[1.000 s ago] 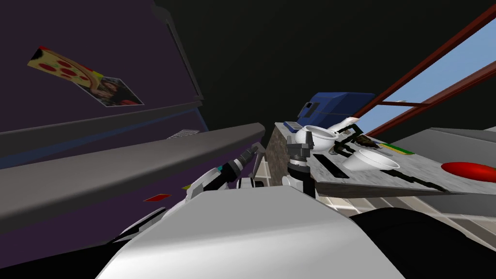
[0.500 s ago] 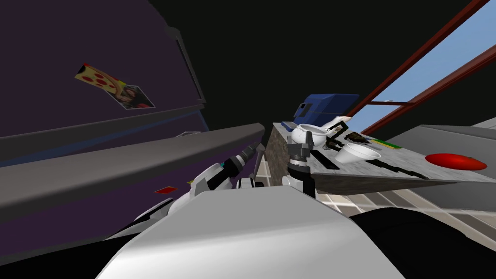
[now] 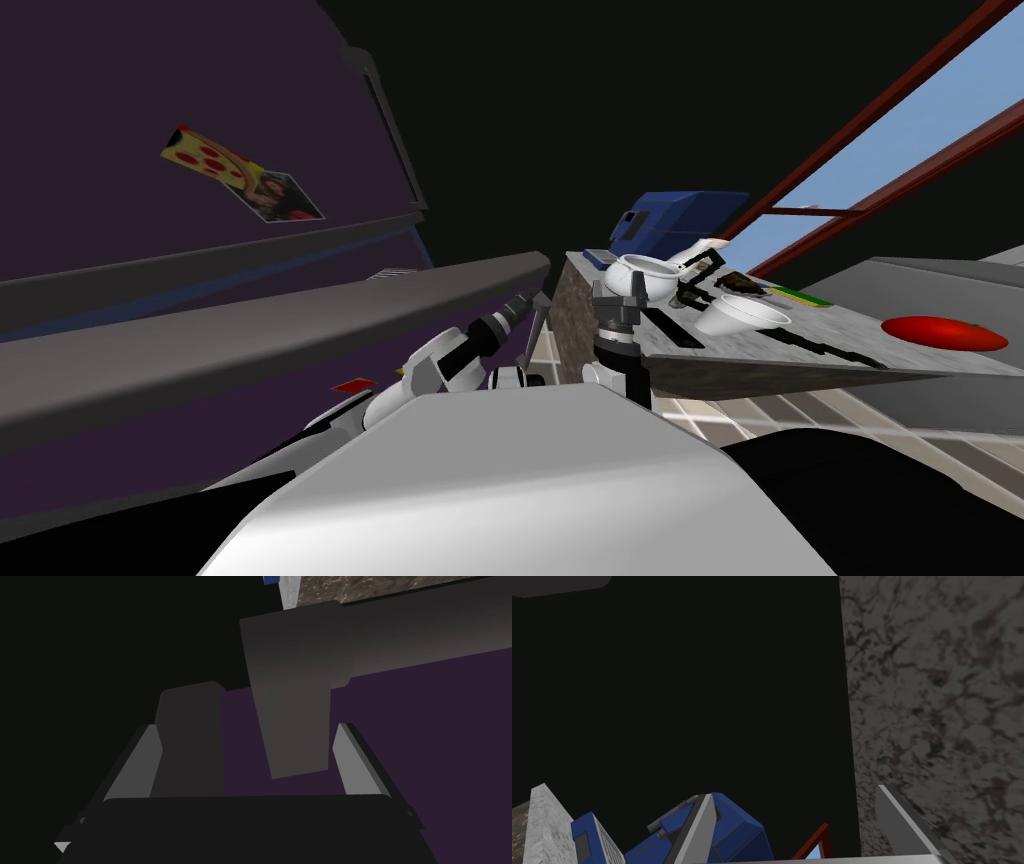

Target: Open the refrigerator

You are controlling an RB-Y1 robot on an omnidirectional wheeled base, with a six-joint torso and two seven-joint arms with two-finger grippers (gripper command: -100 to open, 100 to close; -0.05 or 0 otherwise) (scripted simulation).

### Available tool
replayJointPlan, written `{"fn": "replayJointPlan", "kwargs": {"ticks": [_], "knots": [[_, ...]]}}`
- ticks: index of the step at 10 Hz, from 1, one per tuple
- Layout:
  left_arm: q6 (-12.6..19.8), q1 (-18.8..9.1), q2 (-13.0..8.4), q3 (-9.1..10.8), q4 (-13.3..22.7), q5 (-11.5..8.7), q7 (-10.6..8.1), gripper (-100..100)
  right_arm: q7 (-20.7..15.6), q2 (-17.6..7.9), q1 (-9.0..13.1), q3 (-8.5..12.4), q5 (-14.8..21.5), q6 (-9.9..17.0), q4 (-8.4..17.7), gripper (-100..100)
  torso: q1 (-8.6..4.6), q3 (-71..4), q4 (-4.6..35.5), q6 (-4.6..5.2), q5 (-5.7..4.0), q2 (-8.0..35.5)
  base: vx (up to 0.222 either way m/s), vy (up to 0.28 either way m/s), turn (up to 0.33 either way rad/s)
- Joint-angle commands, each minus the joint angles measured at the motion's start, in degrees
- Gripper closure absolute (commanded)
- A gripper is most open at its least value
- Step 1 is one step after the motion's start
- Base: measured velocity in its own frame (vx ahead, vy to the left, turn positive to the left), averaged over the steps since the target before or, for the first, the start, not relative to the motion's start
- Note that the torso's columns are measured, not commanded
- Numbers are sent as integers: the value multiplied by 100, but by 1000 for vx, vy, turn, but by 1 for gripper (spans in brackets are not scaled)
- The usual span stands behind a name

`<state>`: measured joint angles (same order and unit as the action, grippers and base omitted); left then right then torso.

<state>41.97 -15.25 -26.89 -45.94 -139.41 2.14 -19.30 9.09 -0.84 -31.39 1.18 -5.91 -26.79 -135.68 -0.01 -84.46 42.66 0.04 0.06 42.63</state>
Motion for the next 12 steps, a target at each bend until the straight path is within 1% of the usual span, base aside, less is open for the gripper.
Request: {"fn": "replayJointPlan", "kwargs": {"ticks": [1, 3, 5, 6, 7, 12], "knots": [[148, -310, 101, 55, 3, -49, -107, -100, 0, 0, 0, 0, 0, 0, 0, 0, 8, 7, 12, -4, 3, 16, -24, 21, 1], [428, -646, 221, 90, 73, -133, -246, -100, 0, 0, 0, 0, 0, 0, 0, 0, 14, 17, 33, -3, 9, 38, -30, 28, 8], [428, -695, 221, 90, 73, -133, -246, -100, 0, 0, 0, 0, 0, 0, 0, 0, 16, 22, 35, -5, 10, 43, -18, 16, -1], [440, -589, 156, 27, 223, -152, -251, -100, 0, 0, 0, 0, 0, 0, 0, 0, 14, 19, 44, -4, 12, 44, 5, 1, 0], [465, -588, 153, 23, 233, -158, -254, 0, 0, 0, 0, 0, 0, 0, 0, 0, 11, 18, 15, -4, 5, 28, 6, 0, 0], [465, -587, 153, 22, 233, -158, -254, 0, 0, 0, 0, 0, 0, 0, 0, 0, 0, -16, -40, -4, -6, -41, -1, 0, 0]]}}
